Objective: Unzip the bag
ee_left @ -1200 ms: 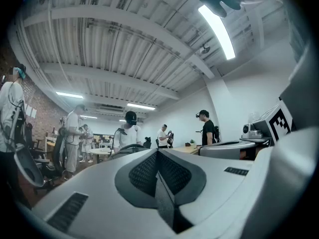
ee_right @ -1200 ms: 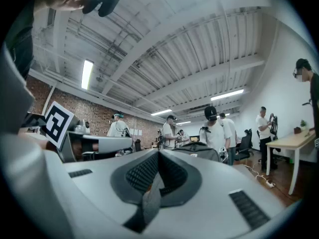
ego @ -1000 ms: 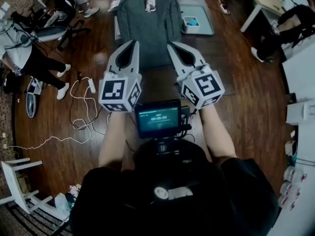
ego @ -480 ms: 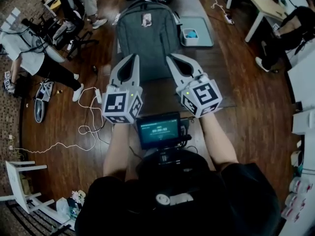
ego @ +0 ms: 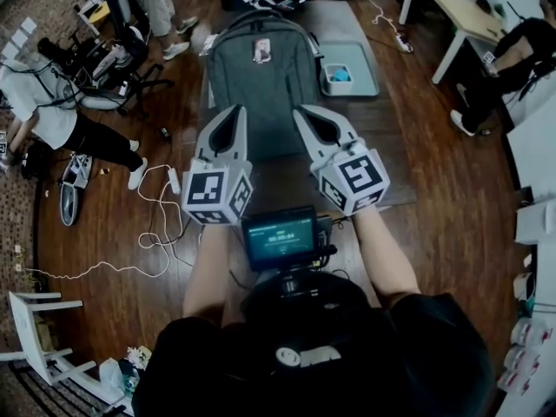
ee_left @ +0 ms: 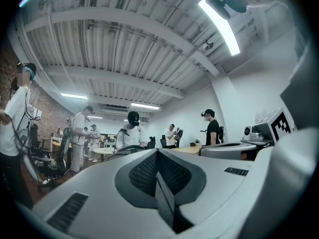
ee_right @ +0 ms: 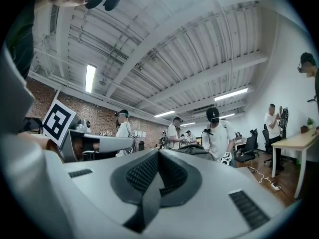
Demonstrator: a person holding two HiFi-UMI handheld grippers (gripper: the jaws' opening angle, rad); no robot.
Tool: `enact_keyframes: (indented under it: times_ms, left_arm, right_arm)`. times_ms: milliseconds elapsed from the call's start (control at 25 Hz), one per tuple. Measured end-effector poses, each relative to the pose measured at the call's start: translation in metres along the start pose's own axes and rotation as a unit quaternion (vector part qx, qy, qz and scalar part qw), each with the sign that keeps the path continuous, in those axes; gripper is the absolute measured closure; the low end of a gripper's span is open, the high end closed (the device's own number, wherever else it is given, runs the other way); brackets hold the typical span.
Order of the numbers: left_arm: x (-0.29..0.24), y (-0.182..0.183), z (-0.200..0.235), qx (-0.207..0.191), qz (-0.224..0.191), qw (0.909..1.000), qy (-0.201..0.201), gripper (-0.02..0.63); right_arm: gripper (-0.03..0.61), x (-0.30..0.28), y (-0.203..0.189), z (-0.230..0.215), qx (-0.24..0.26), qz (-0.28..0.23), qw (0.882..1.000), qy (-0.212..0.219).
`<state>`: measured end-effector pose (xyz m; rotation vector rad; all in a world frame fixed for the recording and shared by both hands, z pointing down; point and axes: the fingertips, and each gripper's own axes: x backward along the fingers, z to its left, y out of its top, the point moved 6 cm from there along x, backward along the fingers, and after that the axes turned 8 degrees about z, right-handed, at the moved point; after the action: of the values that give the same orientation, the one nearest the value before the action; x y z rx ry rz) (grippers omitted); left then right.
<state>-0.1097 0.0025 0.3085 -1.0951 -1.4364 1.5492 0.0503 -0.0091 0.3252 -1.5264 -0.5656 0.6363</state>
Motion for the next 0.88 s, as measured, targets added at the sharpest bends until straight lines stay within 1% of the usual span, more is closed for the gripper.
enact_keyframes:
  times_ms: [440,680,880]
  left_arm:
    - [-0.041,-0.003,0.03,0.009,0.003,0.9998,-0.019,0.614]
    - [-0.065,-0.017,0.066,0.022,0.012,0.9995,-0.019,0.614]
    - [-0.096,-0.017,0.095,0.026,0.009,0.999,-0.035,0.614]
  right_arm:
    - [0.565,-0.041,-0.009,-0.02,-0.005,0.014,1.0,-0.011]
    - [0.565,-0.081,-0.012,-0.027,0.0,0.023,1.0,-0.017]
    - [0.565,-0.117,-0.012,-0.041,0.007,0.027,0.999,-0.03]
